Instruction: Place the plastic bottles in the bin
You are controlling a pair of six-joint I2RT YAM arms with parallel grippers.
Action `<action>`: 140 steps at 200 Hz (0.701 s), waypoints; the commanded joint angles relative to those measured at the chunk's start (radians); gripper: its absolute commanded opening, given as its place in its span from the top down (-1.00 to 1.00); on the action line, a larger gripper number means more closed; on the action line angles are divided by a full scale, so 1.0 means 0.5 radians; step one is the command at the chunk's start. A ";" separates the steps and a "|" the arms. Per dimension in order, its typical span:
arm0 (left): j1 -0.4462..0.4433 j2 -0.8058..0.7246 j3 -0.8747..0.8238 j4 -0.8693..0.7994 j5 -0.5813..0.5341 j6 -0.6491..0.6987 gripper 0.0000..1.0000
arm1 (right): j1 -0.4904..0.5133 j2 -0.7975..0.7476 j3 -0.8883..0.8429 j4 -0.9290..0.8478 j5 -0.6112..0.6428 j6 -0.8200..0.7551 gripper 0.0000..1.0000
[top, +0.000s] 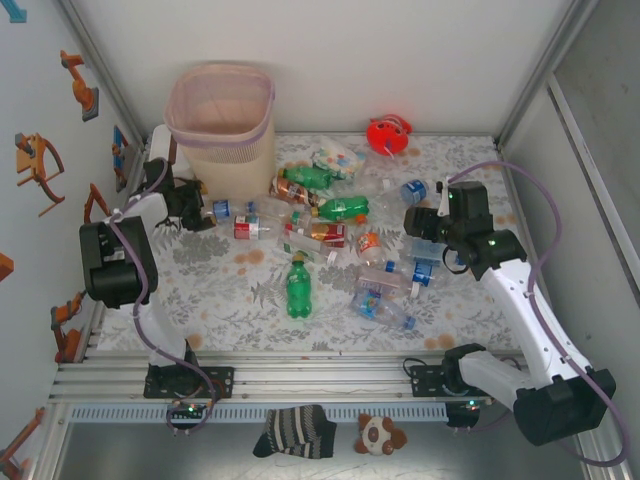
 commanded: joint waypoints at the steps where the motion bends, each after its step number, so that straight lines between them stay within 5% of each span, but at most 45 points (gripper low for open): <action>1: -0.015 0.077 0.053 -0.040 0.023 -0.121 -0.56 | 0.017 -0.021 -0.003 -0.009 0.054 -0.009 -0.50; 140: -0.022 0.131 -0.057 0.010 0.024 -0.200 -0.27 | 0.017 -0.042 -0.009 -0.019 0.058 0.006 -0.50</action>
